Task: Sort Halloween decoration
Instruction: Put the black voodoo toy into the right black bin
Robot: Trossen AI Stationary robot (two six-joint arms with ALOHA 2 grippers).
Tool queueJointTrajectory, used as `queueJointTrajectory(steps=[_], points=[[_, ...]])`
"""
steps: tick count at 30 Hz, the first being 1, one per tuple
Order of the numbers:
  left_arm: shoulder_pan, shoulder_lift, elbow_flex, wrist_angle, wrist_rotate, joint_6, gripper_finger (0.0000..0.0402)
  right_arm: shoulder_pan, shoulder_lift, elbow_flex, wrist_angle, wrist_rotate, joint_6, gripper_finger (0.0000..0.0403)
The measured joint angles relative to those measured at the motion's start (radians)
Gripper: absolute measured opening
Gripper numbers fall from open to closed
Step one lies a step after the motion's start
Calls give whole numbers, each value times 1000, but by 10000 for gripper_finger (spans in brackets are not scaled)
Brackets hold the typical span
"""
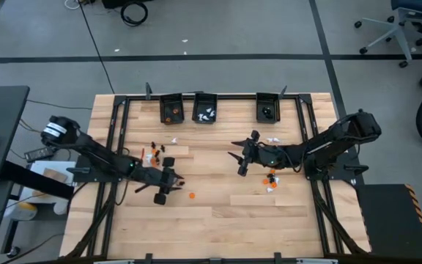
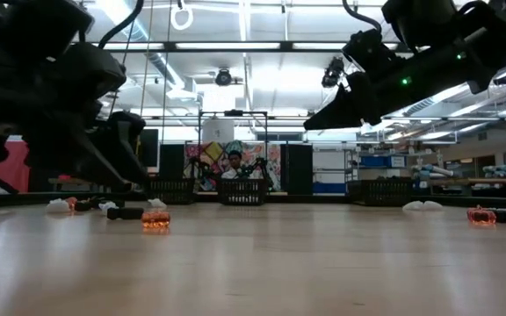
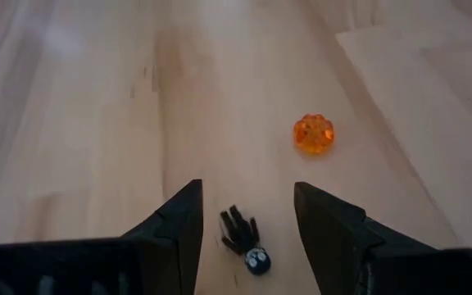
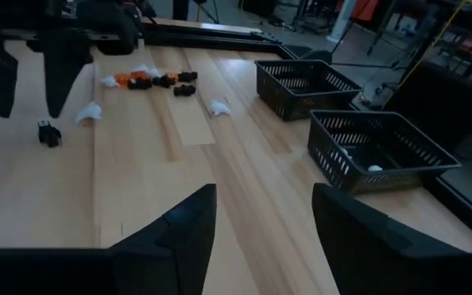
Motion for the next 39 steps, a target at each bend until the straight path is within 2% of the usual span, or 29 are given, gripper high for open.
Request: queueJointTrajectory(steps=[15, 19, 31, 39], points=[[21, 118, 2, 13, -11, -39, 168, 2, 1, 0, -2, -12, 1, 207], [20, 144, 3, 19, -8, -38, 143, 2, 1, 0, -2, -12, 1, 207], [20, 148, 3, 7, -3, -42, 29, 2, 1, 0, -2, -12, 1, 207], [20, 148, 2, 10, -7, -54, 18, 23, -14, 0, -8, 8, -30, 207]])
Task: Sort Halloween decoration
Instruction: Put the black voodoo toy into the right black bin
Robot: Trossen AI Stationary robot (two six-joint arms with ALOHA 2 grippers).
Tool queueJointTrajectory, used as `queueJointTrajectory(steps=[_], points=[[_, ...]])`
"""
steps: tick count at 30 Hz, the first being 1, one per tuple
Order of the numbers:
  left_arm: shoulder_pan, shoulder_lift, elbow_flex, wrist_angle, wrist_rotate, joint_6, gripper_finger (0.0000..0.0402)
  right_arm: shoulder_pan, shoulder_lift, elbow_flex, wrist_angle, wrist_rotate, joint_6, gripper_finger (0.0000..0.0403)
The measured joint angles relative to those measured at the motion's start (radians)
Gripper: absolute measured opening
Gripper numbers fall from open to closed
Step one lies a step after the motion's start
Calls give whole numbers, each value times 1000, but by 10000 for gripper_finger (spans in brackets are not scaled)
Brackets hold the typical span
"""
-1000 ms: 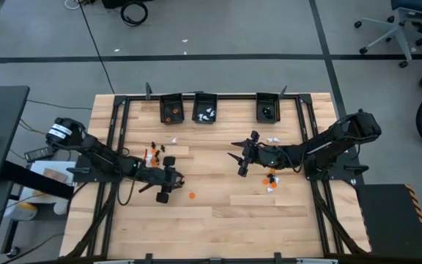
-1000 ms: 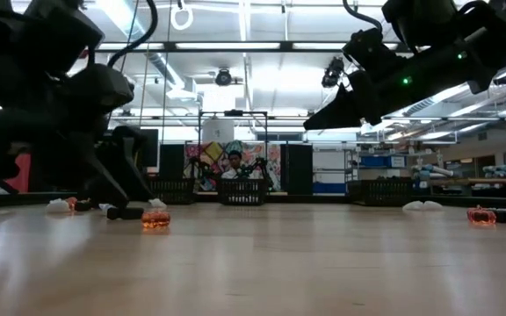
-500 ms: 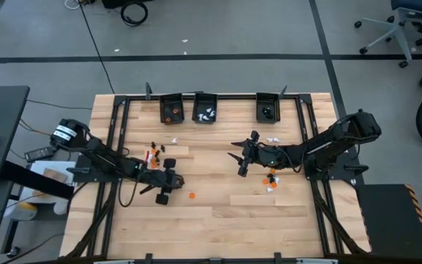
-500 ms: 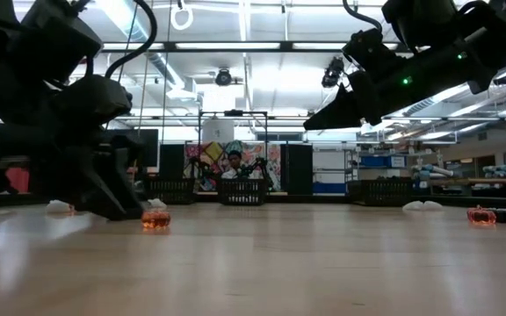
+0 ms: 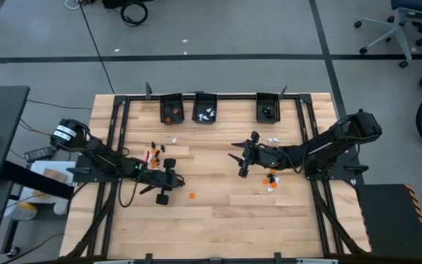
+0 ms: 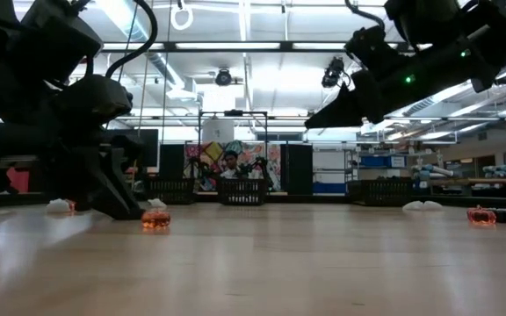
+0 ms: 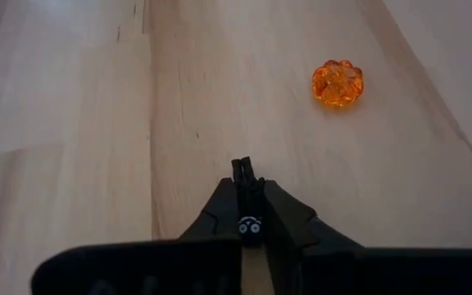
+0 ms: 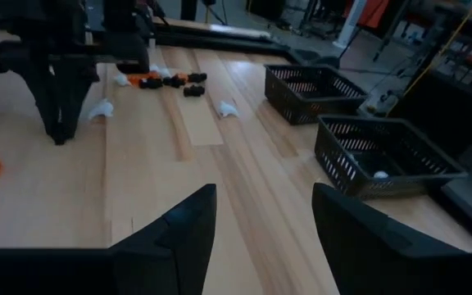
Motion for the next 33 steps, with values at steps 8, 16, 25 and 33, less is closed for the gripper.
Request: queueJointTrajectory(steps=[8, 16, 25, 33], points=[[32, 2, 10, 33, 8, -10, 20, 33, -77, 0, -13, 93, -52, 207], [133, 5, 74, 33, -15, 88, 20, 33, -143, 0, -84, 98, -53, 207], [264, 16, 122, 47, 19, 190, 20, 66, -235, 0, -282, 328, -53, 207], [320, 39, 229, 50, 47, 275, 20, 121, -281, 0, -323, 563, -34, 207]])
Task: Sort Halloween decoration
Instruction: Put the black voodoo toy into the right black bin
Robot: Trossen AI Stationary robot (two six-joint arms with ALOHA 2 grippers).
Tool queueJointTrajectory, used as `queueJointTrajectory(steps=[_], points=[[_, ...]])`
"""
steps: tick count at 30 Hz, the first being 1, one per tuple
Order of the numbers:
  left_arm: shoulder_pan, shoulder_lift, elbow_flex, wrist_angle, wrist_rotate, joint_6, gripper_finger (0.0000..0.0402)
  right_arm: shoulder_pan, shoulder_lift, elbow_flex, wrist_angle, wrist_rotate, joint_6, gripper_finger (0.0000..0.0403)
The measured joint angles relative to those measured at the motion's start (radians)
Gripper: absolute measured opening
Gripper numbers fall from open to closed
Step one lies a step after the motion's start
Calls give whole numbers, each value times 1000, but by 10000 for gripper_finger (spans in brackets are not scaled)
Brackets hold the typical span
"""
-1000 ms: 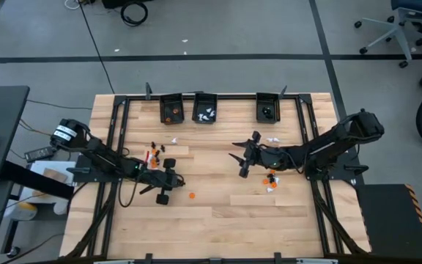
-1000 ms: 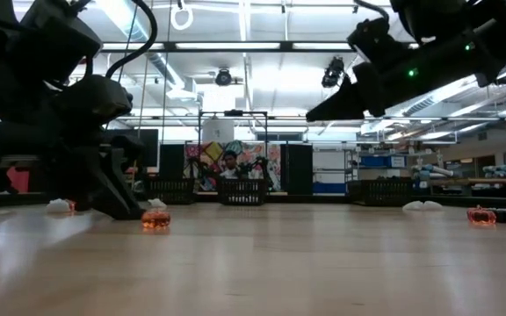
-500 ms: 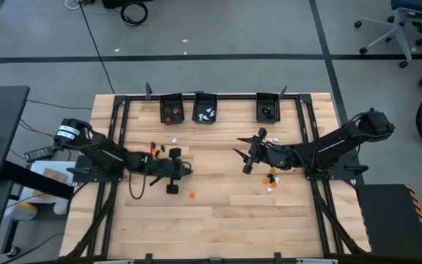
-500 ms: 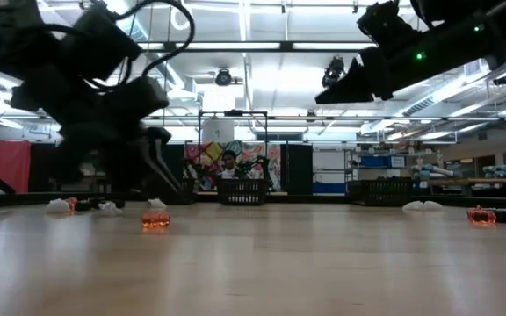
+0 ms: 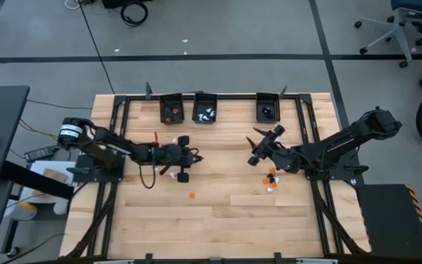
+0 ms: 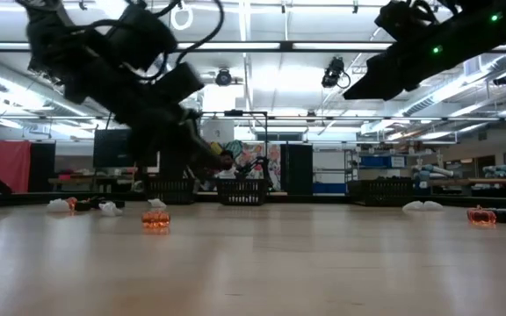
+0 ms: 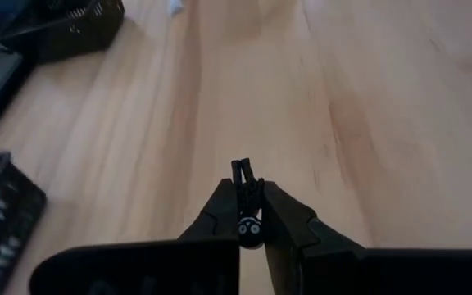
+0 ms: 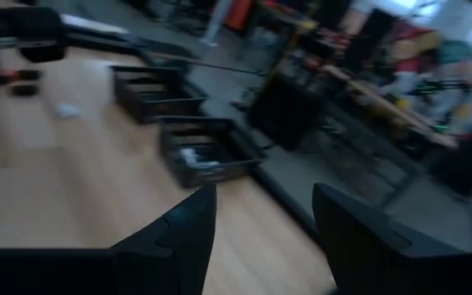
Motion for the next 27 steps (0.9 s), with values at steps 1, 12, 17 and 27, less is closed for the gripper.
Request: queueJointTrajectory(steps=[1, 12, 17, 27], points=[[15, 12, 22, -3, 17, 5, 20, 7, -2, 0, 0, 38, 0, 207], [174, 266, 376, -17, 148, 49, 20, 67, -2, 0, 8, 314, 16, 207], [225, 360, 538, -78, 186, 52, 21, 73, -2, 0, -1, 351, 26, 207], [251, 515, 794, -107, 208, 51, 21, 95, -2, 0, 9, 439, 7, 205]])
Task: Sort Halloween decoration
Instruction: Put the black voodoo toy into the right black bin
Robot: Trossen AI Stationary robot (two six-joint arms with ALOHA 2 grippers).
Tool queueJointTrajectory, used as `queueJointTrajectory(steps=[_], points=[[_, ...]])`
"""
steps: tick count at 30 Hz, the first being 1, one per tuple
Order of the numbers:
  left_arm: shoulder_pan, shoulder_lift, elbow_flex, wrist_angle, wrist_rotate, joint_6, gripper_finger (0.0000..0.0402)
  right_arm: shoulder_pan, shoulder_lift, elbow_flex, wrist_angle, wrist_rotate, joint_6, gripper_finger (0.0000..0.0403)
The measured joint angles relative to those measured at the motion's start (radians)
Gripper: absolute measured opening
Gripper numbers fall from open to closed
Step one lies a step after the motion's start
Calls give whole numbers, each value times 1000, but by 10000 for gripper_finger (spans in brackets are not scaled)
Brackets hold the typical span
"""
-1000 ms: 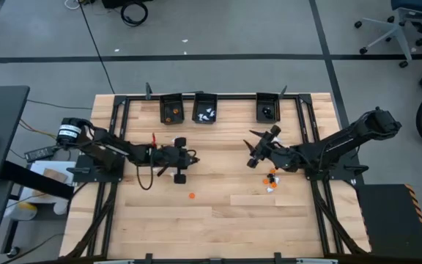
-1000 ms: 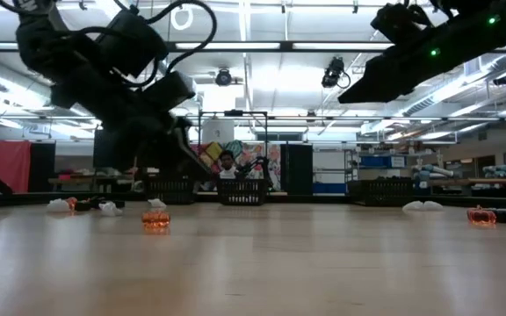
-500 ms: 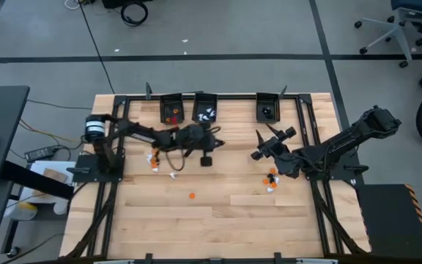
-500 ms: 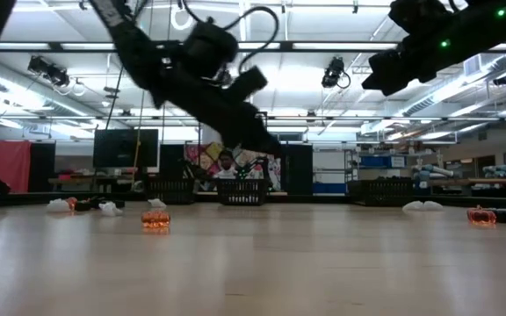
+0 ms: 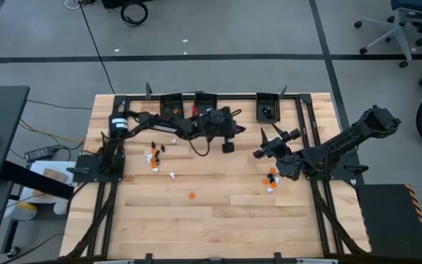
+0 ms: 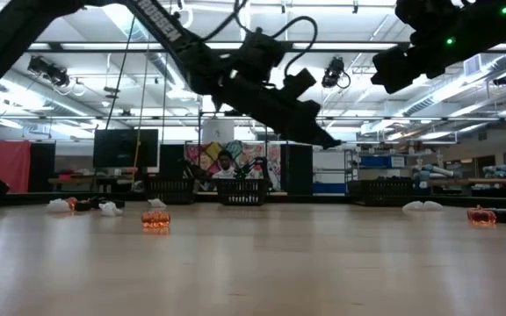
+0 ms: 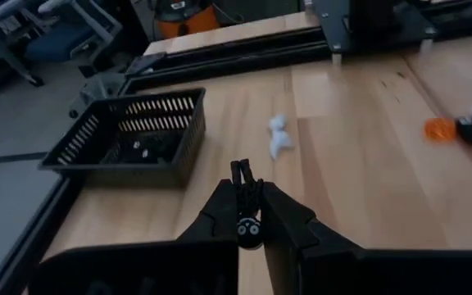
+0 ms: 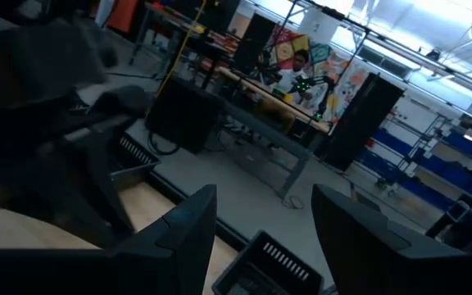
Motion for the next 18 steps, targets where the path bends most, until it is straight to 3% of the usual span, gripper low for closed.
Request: queueJointTrajectory(steps=[11, 18], points=[[14, 191, 294, -43, 0, -10, 21, 12, 0, 0, 7, 1, -17, 191], [33, 276, 417, -49, 0, -32, 21, 34, -15, 0, 14, 1, -19, 183]])
